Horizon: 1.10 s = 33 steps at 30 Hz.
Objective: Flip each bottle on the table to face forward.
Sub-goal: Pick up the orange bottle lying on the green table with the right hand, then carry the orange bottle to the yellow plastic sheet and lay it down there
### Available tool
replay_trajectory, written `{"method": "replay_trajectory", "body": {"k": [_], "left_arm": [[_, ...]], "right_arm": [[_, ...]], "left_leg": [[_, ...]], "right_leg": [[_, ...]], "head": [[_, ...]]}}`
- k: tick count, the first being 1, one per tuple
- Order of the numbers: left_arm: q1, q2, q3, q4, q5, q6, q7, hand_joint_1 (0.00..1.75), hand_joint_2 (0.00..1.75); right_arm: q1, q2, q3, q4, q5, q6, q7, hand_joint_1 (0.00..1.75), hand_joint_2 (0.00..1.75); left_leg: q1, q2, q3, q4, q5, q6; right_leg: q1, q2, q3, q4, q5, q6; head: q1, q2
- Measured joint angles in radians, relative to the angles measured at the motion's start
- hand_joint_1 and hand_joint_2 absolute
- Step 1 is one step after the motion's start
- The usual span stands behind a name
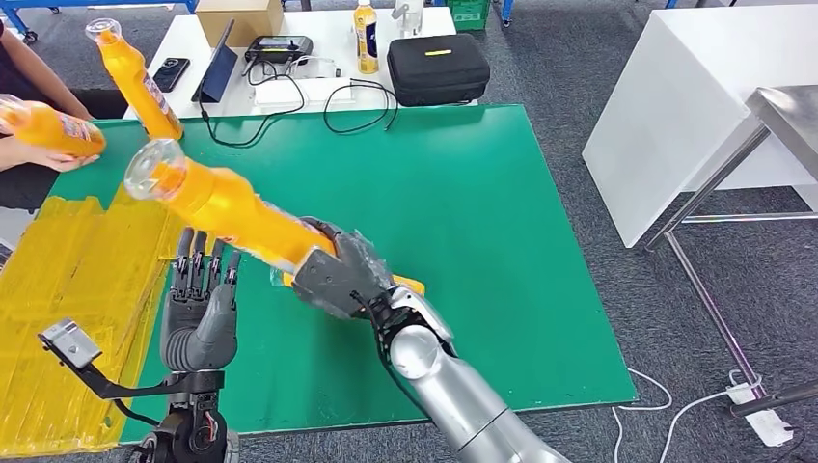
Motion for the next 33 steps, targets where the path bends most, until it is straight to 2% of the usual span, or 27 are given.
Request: {"method": "replay_trajectory", "body": {"k": [11, 16, 23, 32, 33], "left_arm": [[0.003, -0.005, 0.005, -0.02, 0.005, 0.018, -0.016, 0.0, 1.75], [0.012, -0.006, 0.021, -0.043, -0.023, 0.049, -0.038, 0.0, 1.75], [0.045, -0.005, 0.063, -0.062, -0.151, 0.079, -0.057, 0.0, 1.75], [0.06, -0.005, 0.087, -0.062, -0.218, 0.077, -0.057, 0.0, 1.75], [0.059, -0.005, 0.087, -0.062, -0.228, 0.077, -0.054, 0.36, 1.75]], "right_arm": [[0.002, 0.015, 0.107, 0.079, -0.054, -0.013, 0.009, 1.75, 1.75], [0.005, 0.017, 0.231, 0.095, -0.106, -0.032, 0.035, 1.75, 1.75], [-0.019, 0.017, 0.411, 0.093, -0.164, -0.06, 0.09, 1.75, 1.75], [-0.04, 0.013, 0.474, 0.096, -0.171, -0.066, 0.092, 1.75, 1.75], [-0.043, 0.012, 0.477, 0.096, -0.171, -0.066, 0.093, 1.75, 1.75]], "left_leg": [[0.0, 0.0, 0.0, 0.0, 0.0, 0.0], [0.0, 0.0, 0.0, 0.0, 0.0, 0.0], [0.0, 0.0, 0.0, 0.0, 0.0, 0.0], [0.0, 0.001, 0.0, 0.0, 0.0, 0.0], [0.0, 0.001, 0.0, 0.0, 0.0, 0.0]], "right_leg": [[0.0, 0.0, 0.0, 0.0, 0.0, 0.0], [0.0, 0.0, 0.0, 0.0, 0.0, 0.0], [0.0, 0.0, 0.0, 0.0, 0.0, 0.0], [0.0, 0.0, 0.0, 0.0, 0.0, 0.0], [0.0, 0.0, 0.0, 0.0, 0.0, 0.0]], "head": [[0.0, 0.0], [0.0, 0.0], [0.0, 0.0], [0.0, 0.0], [0.0, 0.0]]}}
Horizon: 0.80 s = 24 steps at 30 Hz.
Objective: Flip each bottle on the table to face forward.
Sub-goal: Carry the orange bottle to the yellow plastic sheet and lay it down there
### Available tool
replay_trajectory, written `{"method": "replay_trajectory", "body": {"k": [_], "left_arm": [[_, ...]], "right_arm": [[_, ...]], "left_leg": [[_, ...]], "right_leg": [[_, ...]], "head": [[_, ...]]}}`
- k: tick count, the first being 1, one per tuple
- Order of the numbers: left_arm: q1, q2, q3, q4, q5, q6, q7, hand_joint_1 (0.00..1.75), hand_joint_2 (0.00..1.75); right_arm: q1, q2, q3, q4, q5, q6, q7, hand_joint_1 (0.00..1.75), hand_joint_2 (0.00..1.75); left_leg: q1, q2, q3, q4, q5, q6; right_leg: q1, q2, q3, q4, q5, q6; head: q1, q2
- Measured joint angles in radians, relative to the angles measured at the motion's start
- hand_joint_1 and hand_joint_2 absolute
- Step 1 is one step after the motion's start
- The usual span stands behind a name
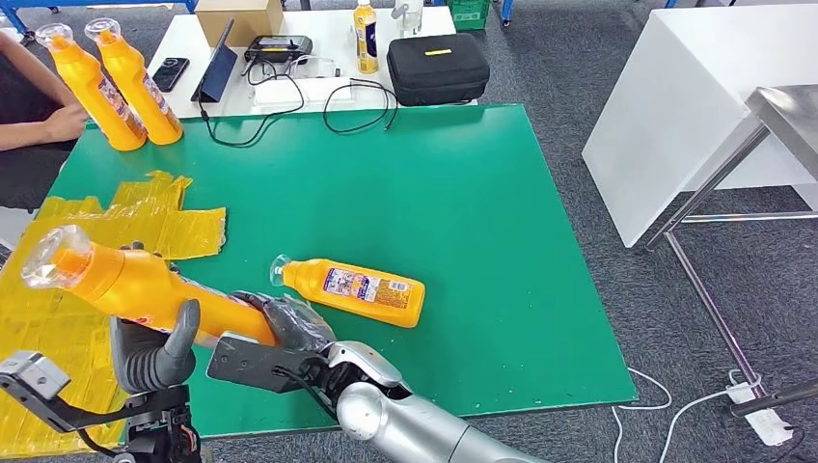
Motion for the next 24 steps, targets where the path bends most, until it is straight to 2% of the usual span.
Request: {"method": "replay_trajectory", "body": {"k": [3, 4, 16, 17, 18, 20, 21, 22, 24], "left_arm": [[-0.004, 0.002, 0.0, 0.004, -0.028, -0.004, 0.007, 1.64, 1.75], [-0.005, 0.002, 0.002, 0.006, -0.032, -0.008, 0.007, 1.72, 1.75], [-0.004, 0.005, 0.023, 0.021, -0.011, -0.057, -0.006, 1.75, 1.75], [-0.003, 0.005, 0.025, 0.022, -0.008, -0.06, -0.007, 1.75, 1.75], [-0.002, 0.005, 0.027, 0.022, -0.005, -0.063, -0.008, 1.75, 1.75], [0.0, 0.005, 0.033, 0.023, 0.0, -0.07, -0.011, 1.75, 1.75], [0.0, 0.005, 0.036, 0.023, 0.0, -0.072, -0.012, 1.75, 1.75], [-0.001, 0.005, 0.038, 0.023, -0.004, -0.073, -0.015, 1.75, 1.75], [-0.004, 0.006, 0.042, 0.022, -0.034, -0.06, -0.024, 1.75, 1.75]], "right_arm": [[-0.008, -0.002, 0.005, 0.0, 0.003, 0.0, 0.008, 1.75, 1.75], [-0.009, -0.002, 0.005, 0.0, 0.005, 0.0, 0.01, 1.75, 1.75], [-0.008, -0.007, 0.006, 0.002, 0.019, 0.001, 0.0, 1.75, 1.75], [-0.007, -0.007, 0.006, 0.004, 0.02, 0.0, -0.004, 1.64, 1.75], [-0.007, -0.007, 0.006, 0.007, 0.021, -0.001, -0.009, 1.31, 1.75], [-0.006, -0.007, 0.006, 0.012, 0.029, -0.009, -0.02, 0.44, 0.87], [-0.004, -0.007, 0.006, 0.013, 0.037, -0.017, -0.027, 0.1, 0.44], [-0.001, -0.007, 0.004, 0.014, 0.05, -0.027, -0.034, 0.0, 0.0], [0.007, -0.007, -0.012, 0.014, 0.09, -0.041, -0.045, 0.0, 0.0]], "left_leg": [[0.0, 0.0, 0.0, 0.0, 0.0, 0.0], [0.0, 0.0, 0.0, 0.0, 0.0, 0.0], [0.0, 0.0, 0.0, 0.0, 0.0, 0.0], [0.0, 0.0, 0.0, 0.0, 0.0, 0.0], [0.0, 0.0, 0.0, 0.0, 0.0, 0.0], [0.0, 0.0, 0.0, 0.0, 0.0, 0.0], [0.0, 0.0, 0.0, 0.0, 0.0, 0.0], [0.0, 0.0, 0.0, 0.0, 0.0, 0.0], [0.0, 0.0, 0.0, 0.0, 0.0, 0.0]], "right_leg": [[0.0, 0.0, 0.0, 0.0, 0.0, 0.0], [0.0, 0.0, 0.0, 0.0, 0.0, 0.0], [0.0, 0.0, 0.0, 0.0, 0.0, 0.0], [0.0, 0.0, 0.0, 0.0, 0.0, 0.0], [0.0, 0.0, 0.0, 0.0, 0.0, 0.0], [0.0, 0.0, 0.0, 0.0, 0.0, 0.0], [0.0, 0.0, 0.0, 0.0, 0.0, 0.0], [0.0, 0.0, 0.0, 0.0, 0.0, 0.0], [0.0, 0.0, 0.0, 0.0, 0.0, 0.0]], "head": [[0.0, 0.0], [0.0, 0.0], [0.0, 0.0], [0.0, 0.0], [0.0, 0.0], [0.0, 0.0], [0.0, 0.0], [0.0, 0.0], [0.0, 0.0]]}}
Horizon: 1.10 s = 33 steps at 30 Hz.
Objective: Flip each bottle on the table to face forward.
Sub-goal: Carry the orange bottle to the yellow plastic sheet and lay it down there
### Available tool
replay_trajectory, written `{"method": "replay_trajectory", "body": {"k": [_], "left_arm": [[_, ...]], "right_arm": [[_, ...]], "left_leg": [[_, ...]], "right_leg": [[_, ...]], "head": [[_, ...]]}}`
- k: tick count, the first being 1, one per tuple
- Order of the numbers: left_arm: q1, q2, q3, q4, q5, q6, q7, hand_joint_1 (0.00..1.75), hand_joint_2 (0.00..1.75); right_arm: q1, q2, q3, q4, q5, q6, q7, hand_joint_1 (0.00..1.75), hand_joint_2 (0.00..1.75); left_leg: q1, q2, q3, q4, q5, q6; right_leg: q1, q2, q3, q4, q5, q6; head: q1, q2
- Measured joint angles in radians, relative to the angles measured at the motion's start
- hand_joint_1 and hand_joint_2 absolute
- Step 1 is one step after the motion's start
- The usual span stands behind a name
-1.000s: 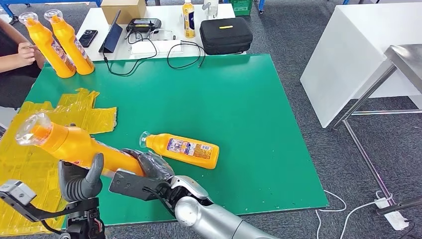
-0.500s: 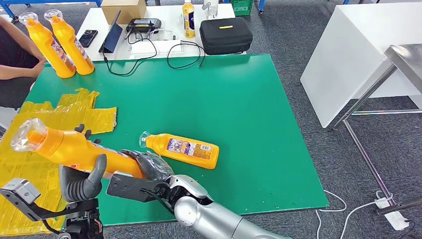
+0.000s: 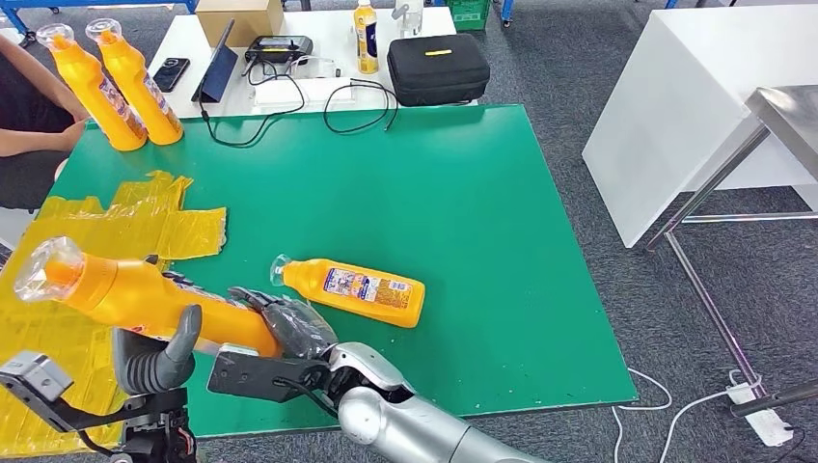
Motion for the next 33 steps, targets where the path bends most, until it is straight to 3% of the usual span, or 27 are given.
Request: {"method": "replay_trajectory", "body": {"k": [9, 12, 17, 20, 23, 25, 28, 33], "left_arm": [[-0.042, 0.019, 0.013, -0.009, -0.231, 0.156, -0.031, 1.75, 1.75], [-0.07, 0.042, 0.022, 0.001, -0.505, 0.354, -0.07, 1.75, 1.75], [-0.121, 0.121, 0.082, 0.095, -0.976, 0.704, -0.131, 1.75, 1.75], [-0.146, 0.144, 0.172, 0.165, -1.271, 0.76, -0.175, 1.75, 1.75], [-0.167, 0.151, 0.256, 0.21, -1.375, 0.763, -0.186, 1.75, 1.75], [-0.177, 0.158, 0.29, 0.234, -1.429, 0.766, -0.166, 1.75, 1.75], [-0.18, 0.191, 0.305, 0.273, -1.556, 0.768, -0.065, 1.75, 1.75], [-0.166, 0.299, 0.227, 0.353, -1.611, 0.769, 0.169, 1.75, 1.75]], "right_arm": [[0.049, -0.023, -0.181, -0.118, 0.157, 0.055, -0.001, 0.0, 0.0], [0.062, -0.048, -0.234, -0.165, 0.178, 0.043, -0.008, 0.0, 0.0], [0.068, -0.128, -0.357, -0.234, 0.188, 0.065, -0.058, 0.0, 0.0], [0.068, -0.165, -0.402, -0.249, 0.182, 0.078, -0.08, 0.0, 0.0], [0.069, -0.187, -0.422, -0.257, 0.178, 0.08, -0.085, 0.0, 0.0], [0.069, -0.2, -0.427, -0.261, 0.173, 0.081, -0.086, 0.0, 0.0], [0.07, -0.22, -0.425, -0.271, 0.151, 0.083, -0.089, 0.0, 0.0], [0.074, -0.256, -0.417, -0.284, 0.115, 0.093, -0.094, 0.0, 0.0]], "left_leg": [[0.0, 0.0, 0.001, 0.0, 0.0, 0.0], [0.0, -0.001, 0.001, 0.0, 0.0, 0.0], [0.0, 0.0, 0.001, 0.0, 0.0, 0.0], [0.0, 0.0, 0.001, 0.0, 0.0, 0.0], [0.0, 0.002, 0.001, 0.0, 0.0, 0.0], [0.0, 0.001, 0.001, 0.0, 0.0, 0.0], [0.0, 0.001, 0.001, 0.0, 0.0, 0.0], [0.0, 0.001, 0.001, 0.0, 0.0, 0.0]], "right_leg": [[0.0, 0.0, 0.0, 0.0, 0.0, 0.0], [0.0, 0.0, 0.0, 0.0, 0.0, 0.0], [0.0, 0.0, 0.001, 0.0, 0.0, 0.0], [0.0, 0.0, 0.001, 0.0, 0.0, 0.0], [0.0, 0.002, 0.0, 0.0, 0.0, 0.0], [0.0, 0.002, 0.0, 0.0, 0.0, 0.0], [0.0, 0.002, 0.0, 0.0, 0.0, 0.0], [0.0, 0.002, 0.0, 0.0, 0.0, 0.0]], "head": [[0.0, 0.0], [0.0, 0.0], [0.0, 0.0], [0.0, 0.0], [0.0, 0.0], [0.0, 0.0], [0.0, 0.0], [0.0, 0.0]]}}
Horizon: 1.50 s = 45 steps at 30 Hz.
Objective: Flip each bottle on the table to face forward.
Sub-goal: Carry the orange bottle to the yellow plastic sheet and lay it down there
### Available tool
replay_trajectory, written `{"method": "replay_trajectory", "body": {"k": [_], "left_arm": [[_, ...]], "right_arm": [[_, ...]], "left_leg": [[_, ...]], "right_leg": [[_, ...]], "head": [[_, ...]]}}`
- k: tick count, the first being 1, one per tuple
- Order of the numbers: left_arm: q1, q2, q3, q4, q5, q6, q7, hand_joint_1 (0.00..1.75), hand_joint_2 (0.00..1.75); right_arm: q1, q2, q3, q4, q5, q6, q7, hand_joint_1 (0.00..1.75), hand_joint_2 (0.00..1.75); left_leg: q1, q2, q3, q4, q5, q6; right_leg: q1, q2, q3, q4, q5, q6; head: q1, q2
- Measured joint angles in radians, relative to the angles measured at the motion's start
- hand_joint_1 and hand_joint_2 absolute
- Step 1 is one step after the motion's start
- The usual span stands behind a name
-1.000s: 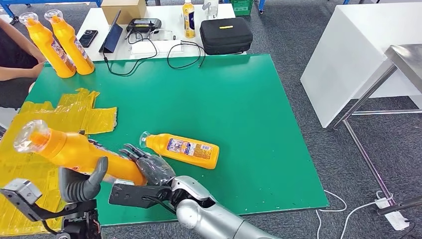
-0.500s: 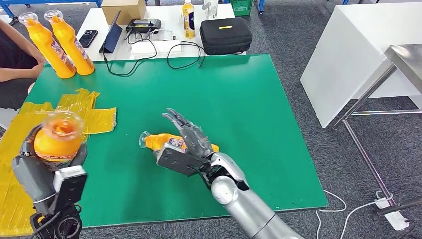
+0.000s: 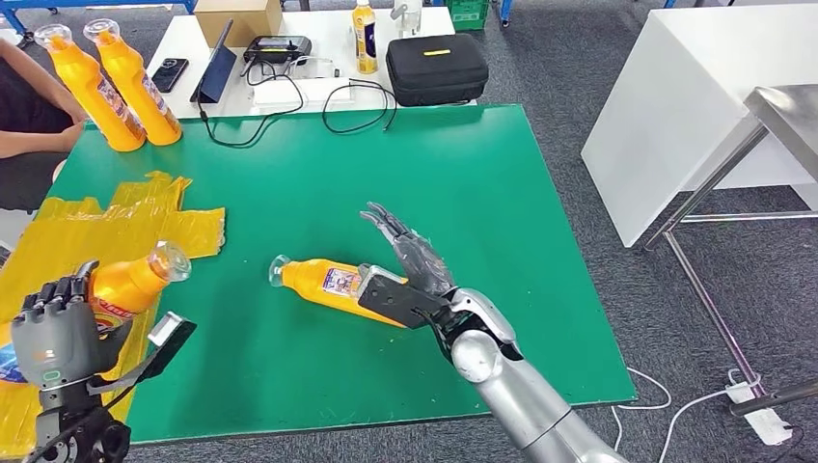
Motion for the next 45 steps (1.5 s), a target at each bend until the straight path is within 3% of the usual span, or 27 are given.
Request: {"method": "replay_trajectory", "body": {"k": [4, 7, 10, 11, 14, 20, 35, 39, 45], "left_arm": [[0.007, 0.098, -0.126, 0.09, 0.0, 0.0, 0.144, 1.75, 1.75], [-0.002, 0.152, -0.222, 0.174, 0.007, 0.0, 0.2, 1.69, 1.75], [-0.022, 0.198, -0.288, 0.28, 0.0, 0.001, 0.192, 0.43, 1.75], [-0.03, 0.21, -0.303, 0.313, -0.002, 0.001, 0.188, 0.02, 1.31], [-0.057, 0.237, -0.335, 0.408, -0.004, 0.002, 0.181, 0.0, 0.0], [-0.112, 0.264, -0.367, 0.521, -0.004, 0.009, 0.197, 0.0, 0.0], [-0.158, 0.277, -0.38, 0.601, -0.003, 0.009, 0.191, 0.0, 0.0], [-0.164, 0.277, -0.378, 0.605, -0.004, 0.009, 0.177, 0.0, 0.0], [-0.16, 0.276, -0.364, 0.57, -0.004, 0.009, 0.173, 0.0, 0.0]], "right_arm": [[-0.001, -0.018, 0.008, -0.004, -0.015, 0.003, -0.003, 0.0, 0.0], [-0.003, -0.026, 0.014, -0.006, -0.023, 0.002, -0.003, 0.0, 0.0], [-0.007, -0.032, 0.023, -0.008, -0.031, 0.002, -0.002, 0.0, 0.0], [-0.009, -0.033, 0.025, -0.007, -0.031, 0.002, -0.002, 0.0, 0.0], [-0.012, -0.034, 0.03, -0.007, -0.031, 0.003, -0.004, 0.0, 0.0], [-0.016, -0.035, 0.036, -0.006, -0.029, 0.003, -0.005, 0.0, 0.0], [-0.042, -0.039, 0.045, 0.024, -0.002, 0.019, 0.013, 0.0, 0.0], [-0.063, -0.038, 0.051, 0.064, 0.038, 0.019, 0.039, 0.0, 1.75], [-0.12, -0.022, 0.066, 0.2, 0.086, 0.027, 0.071, 0.0, 1.75]], "left_leg": [[0.0, 0.0, 0.0, 0.0, 0.0, 0.0], [0.0, 0.0, 0.0, 0.0, 0.0, 0.0], [0.0, 0.0, 0.0, 0.0, 0.0, 0.0], [0.0, 0.0, 0.0, 0.0, 0.0, 0.0], [0.0, 0.0, 0.0, 0.0, 0.0, 0.0], [0.0, -0.002, 0.0, 0.0, 0.0, 0.0], [0.0, -0.002, 0.002, 0.0, 0.001, -0.001], [0.0, -0.002, 0.001, 0.0, 0.001, -0.001], [0.0, -0.002, 0.001, 0.0, 0.001, -0.001]], "right_leg": [[0.0, 0.0, 0.0, 0.0, 0.0, 0.0], [0.0, 0.0, 0.0, 0.0, 0.0, 0.0], [0.0, 0.0, 0.0, 0.0, 0.0, 0.0], [0.0, 0.0, 0.0, 0.0, 0.0, 0.0], [0.0, 0.0, 0.0, 0.0, 0.0, 0.0], [-0.001, -0.001, 0.001, 0.0, 0.0, 0.0], [-0.001, -0.001, 0.003, 0.001, 0.0, 0.0], [-0.001, -0.001, 0.003, 0.001, 0.0, 0.0], [0.0, -0.001, 0.002, 0.001, 0.0, 0.0]], "head": [[0.0, 0.0], [0.0, 0.0], [0.0, 0.0], [0.0, 0.0], [0.0, 0.0], [0.0, 0.0], [0.0, 0.0], [0.0, 0.0], [0.0, 0.0]]}}
